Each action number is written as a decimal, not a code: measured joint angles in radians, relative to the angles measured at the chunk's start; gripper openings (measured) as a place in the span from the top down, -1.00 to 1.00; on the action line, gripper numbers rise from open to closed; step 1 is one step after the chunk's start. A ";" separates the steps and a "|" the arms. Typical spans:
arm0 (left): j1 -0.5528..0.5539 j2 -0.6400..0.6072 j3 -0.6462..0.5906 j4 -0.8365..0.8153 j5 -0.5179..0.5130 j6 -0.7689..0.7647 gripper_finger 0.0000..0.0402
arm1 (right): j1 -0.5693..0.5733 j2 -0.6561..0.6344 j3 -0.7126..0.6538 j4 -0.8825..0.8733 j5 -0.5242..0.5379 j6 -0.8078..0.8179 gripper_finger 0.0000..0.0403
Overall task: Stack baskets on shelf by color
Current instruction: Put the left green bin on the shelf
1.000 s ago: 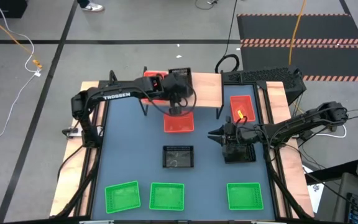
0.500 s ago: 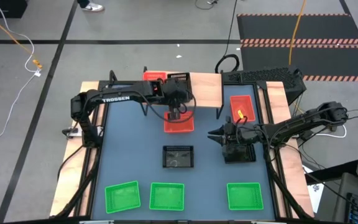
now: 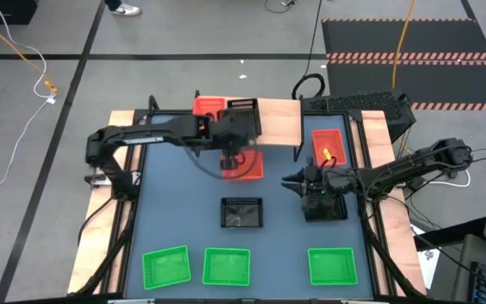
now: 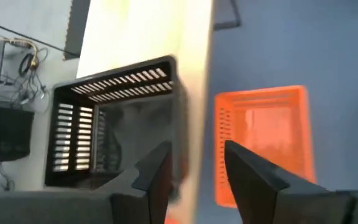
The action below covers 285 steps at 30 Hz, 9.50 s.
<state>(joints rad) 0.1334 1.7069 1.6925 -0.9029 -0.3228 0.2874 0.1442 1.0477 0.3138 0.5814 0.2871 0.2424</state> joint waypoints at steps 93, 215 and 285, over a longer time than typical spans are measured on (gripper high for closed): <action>-0.952 -0.015 -0.683 0.380 0.250 -2.398 0.96 | 0.051 0.000 0.000 0.174 -0.002 -0.104 0.60; 0.038 0.415 0.334 0.425 0.165 -0.002 0.90 | 0.054 0.000 0.000 0.099 0.109 -0.117 0.61; 0.044 0.413 0.333 0.271 0.093 -0.027 0.67 | 0.054 -0.001 0.000 0.095 0.105 -0.112 0.61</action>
<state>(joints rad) 0.1779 2.1201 2.0258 -0.6315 -0.2300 0.2607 0.1982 1.0471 0.3141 0.6764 0.3923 0.1303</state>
